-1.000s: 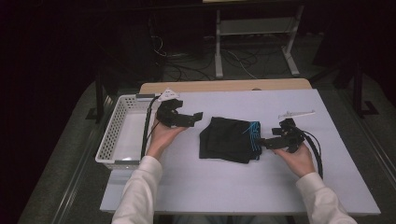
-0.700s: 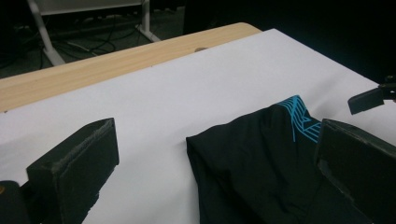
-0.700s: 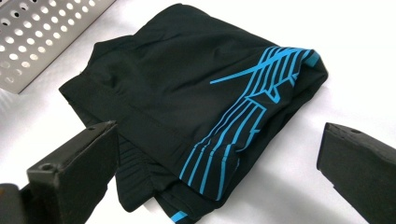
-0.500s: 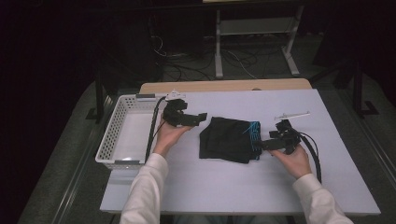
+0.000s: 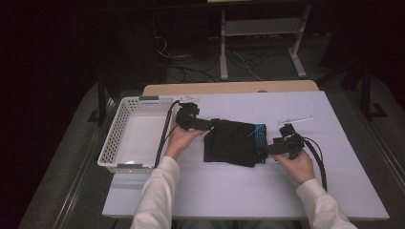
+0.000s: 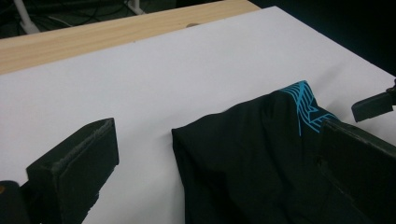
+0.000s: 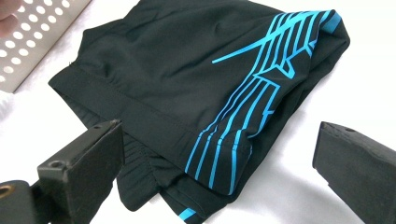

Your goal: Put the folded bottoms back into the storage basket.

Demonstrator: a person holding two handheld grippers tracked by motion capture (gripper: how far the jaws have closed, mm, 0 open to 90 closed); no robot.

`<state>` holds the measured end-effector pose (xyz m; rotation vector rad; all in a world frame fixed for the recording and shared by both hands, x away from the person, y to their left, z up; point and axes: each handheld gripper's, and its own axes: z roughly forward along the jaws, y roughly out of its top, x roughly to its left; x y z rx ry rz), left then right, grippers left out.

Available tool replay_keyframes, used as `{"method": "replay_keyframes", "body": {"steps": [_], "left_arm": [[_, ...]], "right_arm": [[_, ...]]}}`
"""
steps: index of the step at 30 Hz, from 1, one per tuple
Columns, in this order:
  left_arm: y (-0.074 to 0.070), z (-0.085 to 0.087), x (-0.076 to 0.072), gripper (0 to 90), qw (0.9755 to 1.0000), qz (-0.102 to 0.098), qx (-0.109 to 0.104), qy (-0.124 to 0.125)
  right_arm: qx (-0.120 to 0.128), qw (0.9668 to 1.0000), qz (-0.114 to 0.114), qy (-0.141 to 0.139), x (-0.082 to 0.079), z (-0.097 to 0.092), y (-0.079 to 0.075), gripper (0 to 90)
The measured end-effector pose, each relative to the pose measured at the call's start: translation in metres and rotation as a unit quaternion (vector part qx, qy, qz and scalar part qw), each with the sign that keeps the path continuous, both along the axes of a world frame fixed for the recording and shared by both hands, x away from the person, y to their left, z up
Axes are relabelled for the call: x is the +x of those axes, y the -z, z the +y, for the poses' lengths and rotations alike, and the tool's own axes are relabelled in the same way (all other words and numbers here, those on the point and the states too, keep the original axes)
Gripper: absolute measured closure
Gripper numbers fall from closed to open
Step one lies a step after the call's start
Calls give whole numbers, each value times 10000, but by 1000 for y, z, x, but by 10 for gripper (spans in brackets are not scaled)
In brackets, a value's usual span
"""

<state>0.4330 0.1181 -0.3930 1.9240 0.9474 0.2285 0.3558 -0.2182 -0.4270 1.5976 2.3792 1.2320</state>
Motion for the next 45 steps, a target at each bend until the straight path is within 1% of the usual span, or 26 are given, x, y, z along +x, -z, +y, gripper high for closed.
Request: {"method": "replay_keyframes", "body": {"steps": [2, 3, 4, 7, 8, 9, 10, 11, 12, 15, 16, 19, 20, 23, 24, 27, 29, 31, 35, 37, 38, 39, 40, 43, 45], "left_arm": [[3, -1, 2, 0, 10000, 62, 11, -13], [3, -1, 2, 0, 10000, 62, 11, -13], [7, -2, 4, 0, 9999, 116, 23, -59], [12, -3, 6, 0, 9998, 197, 45, -73], [12, -3, 6, 0, 9998, 197, 45, -73], [15, -3, 8, 0, 9996, 250, 66, -92], [15, -3, 8, 0, 9996, 250, 66, -92], [18, -3, 10, 0, 9994, 304, 64, -123], [18, -3, 10, 0, 9994, 304, 64, -123], [23, -3, 13, 0, 9991, 383, 143, -121], [27, -3, 14, 0, 9989, 438, 140, -131], [30, -4, 16, 0, 9987, 483, 132, -134], [33, -6, 17, 0, 9984, 535, 137, -122], [36, -8, 18, 0, 9981, 580, 144, -122], [38, -9, 19, 0, 9979, 623, 134, -122], [40, -11, 20, 0, 9978, 643, 152, -95], [42, -14, 20, 0, 9974, 696, 182, -52], [44, -16, 21, 0, 9970, 748, 186, -14], [47, -17, 22, 1, 9965, 811, 195, 18], [49, -19, 23, 2, 9957, 906, 174, 37], [51, -20, 23, 29, 9945, 1028, 173, 63], [51, -20, 23, 41, 9945, 1028, 173, 63], [52, -22, 23, 41, 9940, 1071, 194, 82], [56, -23, 23, 71, 9915, 1274, 187, 171], [56, -23, 23, 93, 9914, 1290, 115, 167]], "right_arm": [[-4, 10000, 27, 12, 0, 0, 1, 24], [1, 10000, 55, 16, 0, 0, 1, 24], [10, 10000, 81, 21, -1, 0, 1, 27], [5, 9999, 133, 32, -2, 0, 1, 36], [5, 9999, 133, 32, -2, 0, 1, 36], [13, 9998, 174, 37, -2, 0, 1, 41], [13, 9998, 174, 37, -2, 0, 1, 41], [40, 9997, 247, 61, -2, 0, 2, 56], [40, 9997, 247, 61, -2, 0, 2, 56], [27, 9995, 323, 27, -3, 1, 3, 71], [18, 9994, 353, 21, -3, 2, 4, 77], [30, 9992, 399, 18, -3, 2, 5, 85], [41, 9990, 442, 15, -3, 3, 5, 97], [54, 9987, 501, 13, -3, 4, 6, 100], [72, 9985, 539, 12, -3, 4, 7, 109], [80, 9982, 597, 10, -3, 4, 8, 113], [172, 9974, 701, 22, -3, 4, 10, 127], [138, 9973, 718, 12, -3, 4, 10, 127], [162, 9969, 765, -33, -3, 6, 11, 132], [176, 9967, 786, -61, -3, 8, 11, 136], [162, 9965, 815, -83, -3, 10, 11, 140], [152, 9964, 834, -97, -3, 11, 12, 141], [152, 9964, 834, -97, -3, 11, 12, 141], [126, 9961, 869, -124, -3, 13, 13, 149], [160, 9959, 883, -125, -3, 13, 13, 164]]}}
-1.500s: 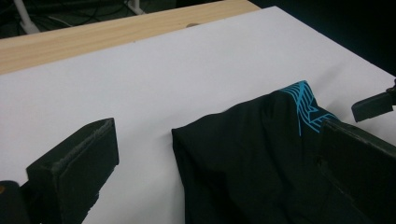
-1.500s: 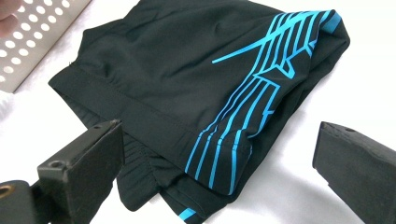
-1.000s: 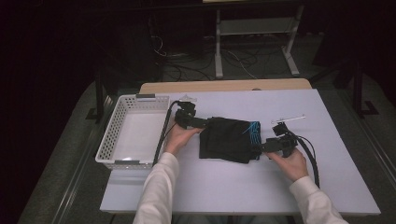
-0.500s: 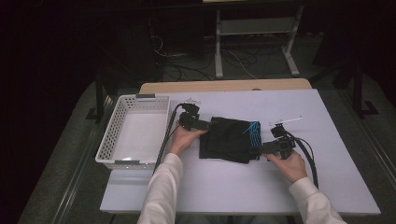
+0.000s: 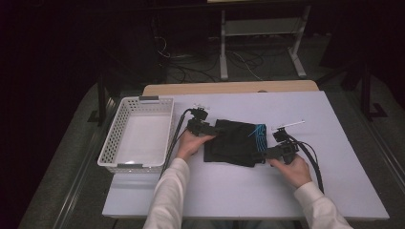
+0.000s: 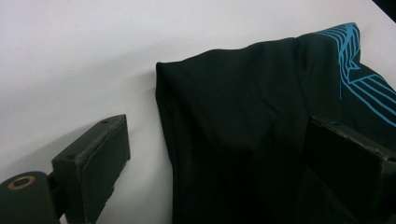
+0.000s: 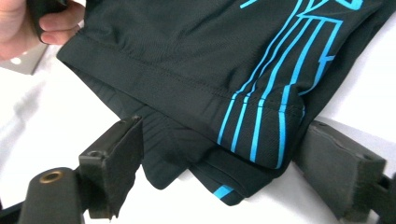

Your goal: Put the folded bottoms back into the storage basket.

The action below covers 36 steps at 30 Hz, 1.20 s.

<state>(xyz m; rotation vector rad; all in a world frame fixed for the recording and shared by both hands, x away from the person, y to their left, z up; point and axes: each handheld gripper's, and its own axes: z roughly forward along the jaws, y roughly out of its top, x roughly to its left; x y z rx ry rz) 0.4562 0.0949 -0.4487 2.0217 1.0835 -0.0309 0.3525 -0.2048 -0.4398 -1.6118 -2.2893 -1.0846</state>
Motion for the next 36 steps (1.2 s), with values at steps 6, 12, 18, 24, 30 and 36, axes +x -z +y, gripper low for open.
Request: {"method": "replay_keyframes", "body": {"steps": [6, 12, 18, 24, 30, 36], "left_arm": [[-1, 2, 0, 182, 9999, 88, -25, 71], [-2, 1, -1, 362, 9999, 93, -23, 140], [-1, 1, -1, 542, 9998, 124, -34, 139], [-1, 1, -1, 676, 9999, 137, -15, 75], [0, -2, -3, 766, 10000, 64, -56, -8], [1, 0, -7, 795, 9998, -39, -155, -129]], "right_arm": [[5, 10000, 1, 10, 0, 4, 0, 202], [-98, 9999, -81, 14, 0, 12, 0, 272], [-372, 9991, -194, 24, -1, 18, -1, 418], [-524, 9982, -246, 146, -1, 21, -1, 548], [-579, 9978, -270, 198, -1, 26, 1, 700], [-406, 9988, -149, 224, 2, 23, 1, 750]]}}
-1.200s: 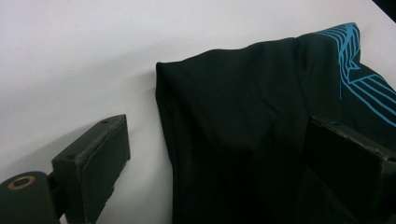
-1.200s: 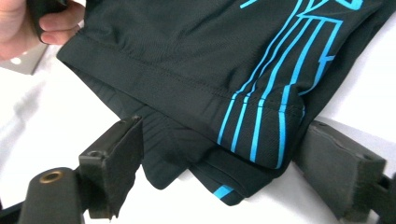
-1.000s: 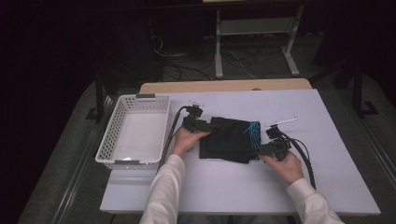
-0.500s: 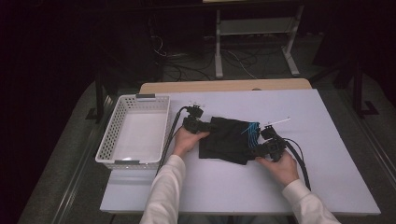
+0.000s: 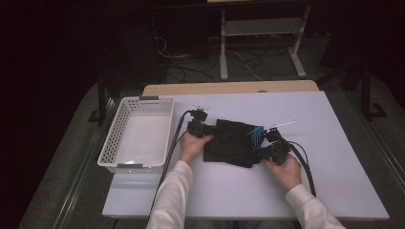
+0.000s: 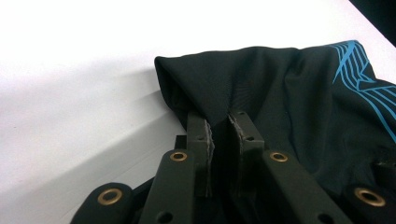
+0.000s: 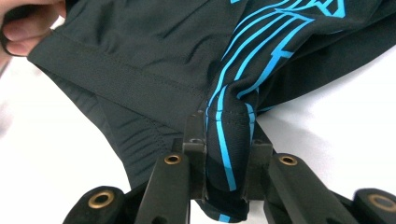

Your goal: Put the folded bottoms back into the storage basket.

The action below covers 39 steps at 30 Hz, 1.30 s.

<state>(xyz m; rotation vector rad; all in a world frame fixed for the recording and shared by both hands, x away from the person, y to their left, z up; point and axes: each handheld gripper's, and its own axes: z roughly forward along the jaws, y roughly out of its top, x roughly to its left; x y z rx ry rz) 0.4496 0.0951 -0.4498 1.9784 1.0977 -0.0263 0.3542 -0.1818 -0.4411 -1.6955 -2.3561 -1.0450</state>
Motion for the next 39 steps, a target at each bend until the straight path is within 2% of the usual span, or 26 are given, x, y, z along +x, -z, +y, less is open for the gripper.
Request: {"method": "replay_keyframes", "body": {"steps": [4, 7, 19, 28, 39], "left_arm": [[-3, 0, -2, 799, 10000, -89, 29, -1], [-7, 2, -3, 802, 9999, -140, 18, -1], [-18, 5, -6, 808, 9999, -119, -20, 13], [-30, 11, -11, 809, 9999, -169, -22, 25], [-47, 26, -19, 809, 9994, -287, -141, -114]], "right_arm": [[93, 9999, 56, 10, 1, -2, -3, 758], [258, 9996, 129, 2, 1, -7, -7, 760], [424, 9989, 121, -139, -2, -9, -29, 762], [410, 9988, 17, -254, -6, -4, -44, 762], [391, 9984, -122, -385, -6, 6, -61, 762]]}}
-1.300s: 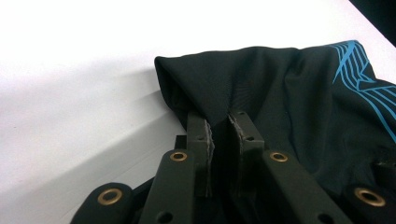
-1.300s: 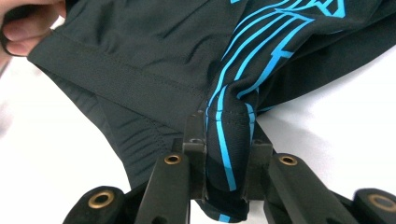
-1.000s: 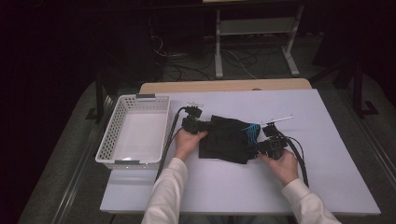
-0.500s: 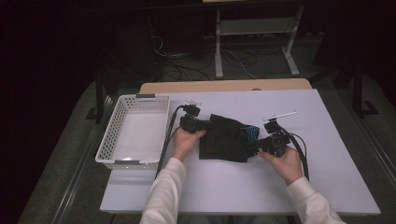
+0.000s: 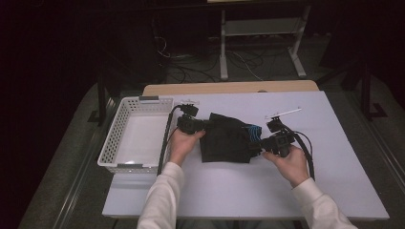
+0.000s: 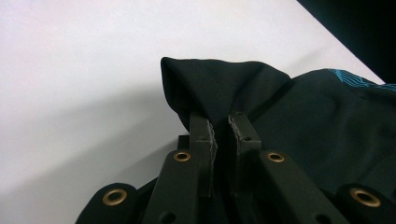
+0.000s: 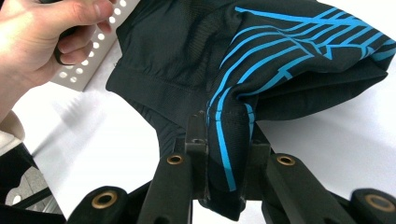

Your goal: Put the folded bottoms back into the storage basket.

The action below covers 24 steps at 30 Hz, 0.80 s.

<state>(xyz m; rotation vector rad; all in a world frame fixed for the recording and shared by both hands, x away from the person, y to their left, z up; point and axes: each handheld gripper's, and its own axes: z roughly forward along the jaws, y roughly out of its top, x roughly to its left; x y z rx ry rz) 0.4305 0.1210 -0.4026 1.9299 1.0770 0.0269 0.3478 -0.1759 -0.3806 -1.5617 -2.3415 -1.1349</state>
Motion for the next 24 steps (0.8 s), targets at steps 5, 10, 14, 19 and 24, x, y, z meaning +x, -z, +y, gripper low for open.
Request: {"method": "replay_keyframes", "body": {"steps": [5, 10, 14, 19, 24], "left_arm": [[-6, 6, -1, 809, 10000, -28, -28, -41], [-12, 13, -3, 809, 9999, -43, -107, -96], [-15, 16, -3, 808, 9998, -16, -138, -128], [-21, 18, -3, 808, 9998, -20, -133, -129], [-29, 16, -3, 809, 9999, -90, -99, -106]], "right_arm": [[-19, 9999, -98, -84, 0, 8, -9, 762], [-18, 9998, -134, -115, 0, 11, -14, 762], [-23, 9998, -162, -137, 0, 14, -18, 762], [-17, 9997, -197, -147, 0, 15, -23, 761], [-14, 9996, -258, -148, 0, 14, -30, 761]]}}
